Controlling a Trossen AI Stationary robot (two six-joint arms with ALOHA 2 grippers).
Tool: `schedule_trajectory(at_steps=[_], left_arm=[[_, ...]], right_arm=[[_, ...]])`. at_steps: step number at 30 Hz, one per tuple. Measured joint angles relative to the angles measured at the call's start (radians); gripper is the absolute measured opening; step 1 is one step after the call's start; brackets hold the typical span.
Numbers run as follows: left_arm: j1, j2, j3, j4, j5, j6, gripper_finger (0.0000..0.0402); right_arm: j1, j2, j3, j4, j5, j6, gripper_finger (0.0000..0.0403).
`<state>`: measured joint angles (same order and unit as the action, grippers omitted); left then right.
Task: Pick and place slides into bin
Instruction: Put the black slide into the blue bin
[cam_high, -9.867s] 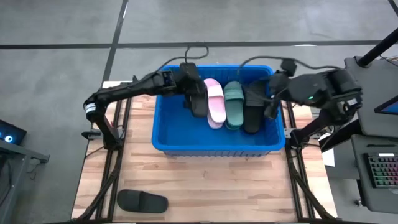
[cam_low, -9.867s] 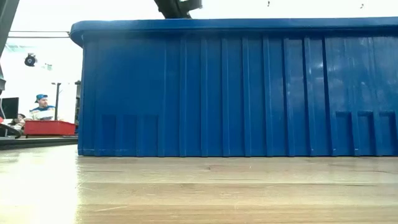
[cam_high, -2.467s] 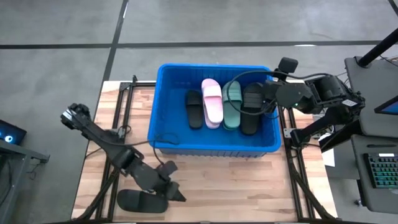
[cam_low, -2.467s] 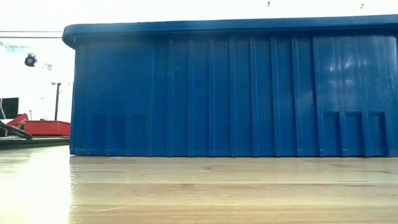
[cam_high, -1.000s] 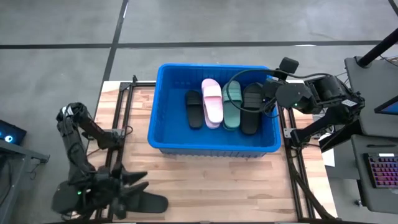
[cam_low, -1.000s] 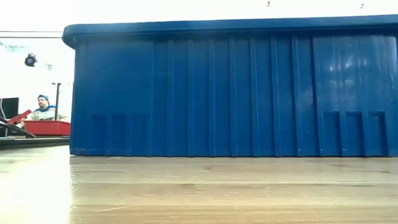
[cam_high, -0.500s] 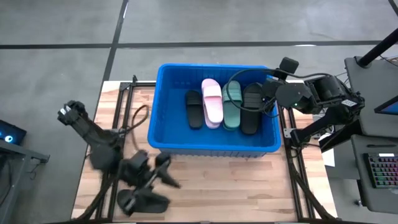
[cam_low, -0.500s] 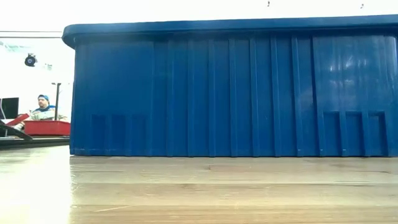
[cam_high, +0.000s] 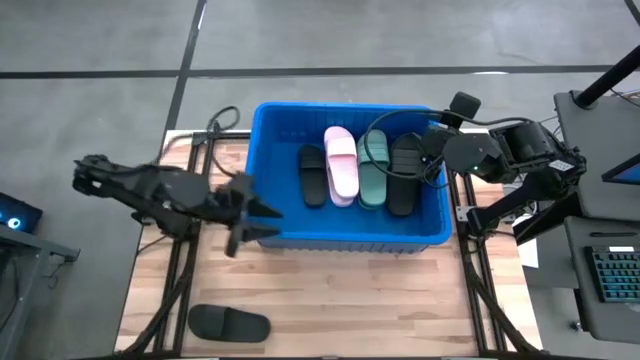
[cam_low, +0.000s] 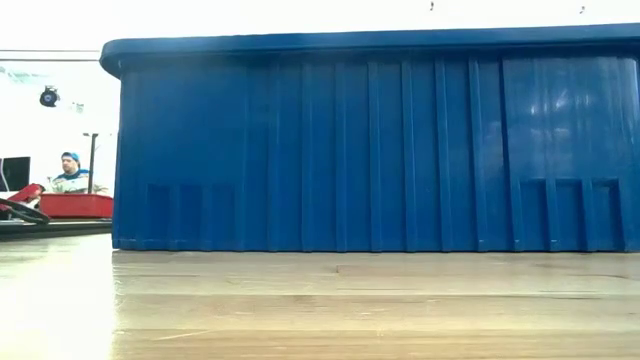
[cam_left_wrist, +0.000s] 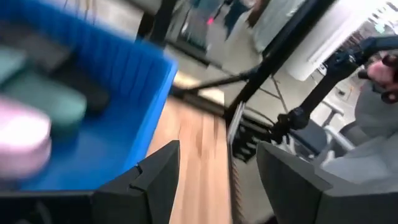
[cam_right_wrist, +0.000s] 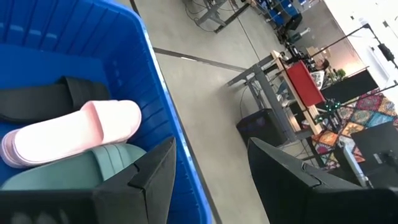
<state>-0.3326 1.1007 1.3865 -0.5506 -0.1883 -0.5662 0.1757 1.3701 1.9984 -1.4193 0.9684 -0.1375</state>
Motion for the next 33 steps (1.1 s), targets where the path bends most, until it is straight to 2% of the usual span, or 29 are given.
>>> schedule_trajectory(at_steps=[5, 11, 13, 17, 21, 25, 27, 30, 33], left_arm=[[-0.044, -0.090, 0.000, -0.269, 0.021, -0.291, 0.0198], [-0.100, -0.113, -0.002, -0.590, 0.157, -0.594, 0.0198], [-0.112, -0.105, -0.005, -0.637, 0.202, -0.662, 0.0198], [-0.148, -0.072, -0.005, -0.711, 0.216, -0.769, 0.0198], [-0.213, -0.010, -0.030, -0.805, 0.264, -0.950, 0.0198], [-0.317, 0.032, -0.117, -0.780, 0.354, -1.157, 0.0198], [-0.377, 0.051, -0.172, -0.700, 0.388, -1.256, 0.0198], [-0.469, 0.072, -0.258, -0.495, 0.385, -1.388, 0.0198], [-0.555, 0.095, -0.341, -0.299, 0.295, -1.515, 0.0198]], right_arm=[[0.000, 0.000, 0.000, 0.000, 0.000, 0.008, 0.0192], [0.000, 0.000, -0.001, 0.003, 0.000, 0.066, 0.0192], [0.000, 0.000, -0.001, 0.004, 0.000, 0.075, 0.0192], [0.000, 0.000, -0.002, 0.011, 0.000, 0.078, 0.0192], [0.000, 0.000, -0.002, 0.017, 0.000, 0.078, 0.0192], [0.000, 0.000, -0.003, 0.018, 0.000, 0.078, 0.0192], [0.000, 0.000, -0.003, 0.018, 0.000, 0.078, 0.0192], [0.000, 0.000, -0.003, 0.019, 0.000, 0.077, 0.0192], [0.000, 0.000, -0.003, 0.019, 0.000, 0.068, 0.0192]])
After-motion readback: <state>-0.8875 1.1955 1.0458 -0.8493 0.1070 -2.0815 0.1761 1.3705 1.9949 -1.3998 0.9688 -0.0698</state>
